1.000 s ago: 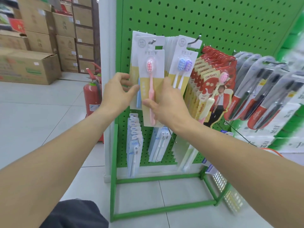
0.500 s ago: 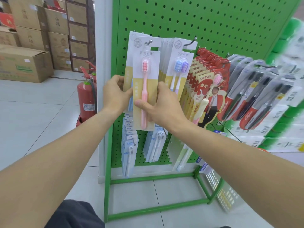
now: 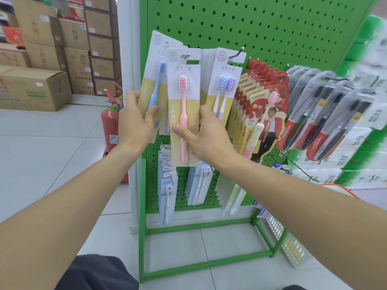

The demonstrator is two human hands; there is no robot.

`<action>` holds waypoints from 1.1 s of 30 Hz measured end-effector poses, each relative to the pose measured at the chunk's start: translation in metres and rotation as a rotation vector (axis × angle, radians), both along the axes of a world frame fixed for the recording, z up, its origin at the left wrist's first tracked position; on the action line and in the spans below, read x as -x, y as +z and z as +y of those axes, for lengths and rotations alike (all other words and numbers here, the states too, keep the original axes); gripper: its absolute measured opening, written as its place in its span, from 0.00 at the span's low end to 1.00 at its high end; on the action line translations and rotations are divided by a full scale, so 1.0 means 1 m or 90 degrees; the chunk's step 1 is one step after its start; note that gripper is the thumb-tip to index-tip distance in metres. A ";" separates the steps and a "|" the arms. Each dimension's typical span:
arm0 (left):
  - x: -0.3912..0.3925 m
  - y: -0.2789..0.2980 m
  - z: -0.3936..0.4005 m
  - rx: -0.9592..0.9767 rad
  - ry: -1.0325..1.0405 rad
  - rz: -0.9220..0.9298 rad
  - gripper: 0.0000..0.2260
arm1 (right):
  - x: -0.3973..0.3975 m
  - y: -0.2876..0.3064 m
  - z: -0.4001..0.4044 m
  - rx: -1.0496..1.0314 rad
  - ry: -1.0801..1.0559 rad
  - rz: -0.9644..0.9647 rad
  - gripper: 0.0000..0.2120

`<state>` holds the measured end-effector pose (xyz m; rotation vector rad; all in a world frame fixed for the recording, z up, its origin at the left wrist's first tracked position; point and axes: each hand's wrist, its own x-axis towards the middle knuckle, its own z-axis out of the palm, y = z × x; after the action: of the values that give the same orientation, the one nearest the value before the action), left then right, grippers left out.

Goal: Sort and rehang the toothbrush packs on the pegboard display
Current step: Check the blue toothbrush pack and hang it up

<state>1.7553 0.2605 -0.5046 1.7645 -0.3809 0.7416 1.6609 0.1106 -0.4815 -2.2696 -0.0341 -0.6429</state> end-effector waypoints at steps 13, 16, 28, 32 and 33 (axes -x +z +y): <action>-0.003 -0.012 0.032 0.098 0.032 0.197 0.12 | 0.000 0.004 0.000 0.072 -0.040 0.007 0.22; -0.005 -0.036 0.051 0.078 0.023 0.359 0.17 | 0.005 0.006 -0.002 0.118 -0.043 0.006 0.21; 0.158 -0.029 0.064 -0.057 -0.236 0.569 0.12 | 0.062 -0.001 -0.026 0.304 0.038 0.088 0.15; 0.198 -0.038 0.040 -0.187 -0.370 0.618 0.16 | 0.097 -0.016 -0.041 0.116 0.133 0.274 0.23; 0.202 -0.039 0.035 -0.218 -0.400 0.630 0.17 | 0.102 -0.022 -0.046 0.052 0.141 0.301 0.24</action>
<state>1.5532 0.2951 -0.5435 1.9340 -0.3454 -0.6781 1.5586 0.0647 -0.5037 -2.3972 -0.0809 0.0189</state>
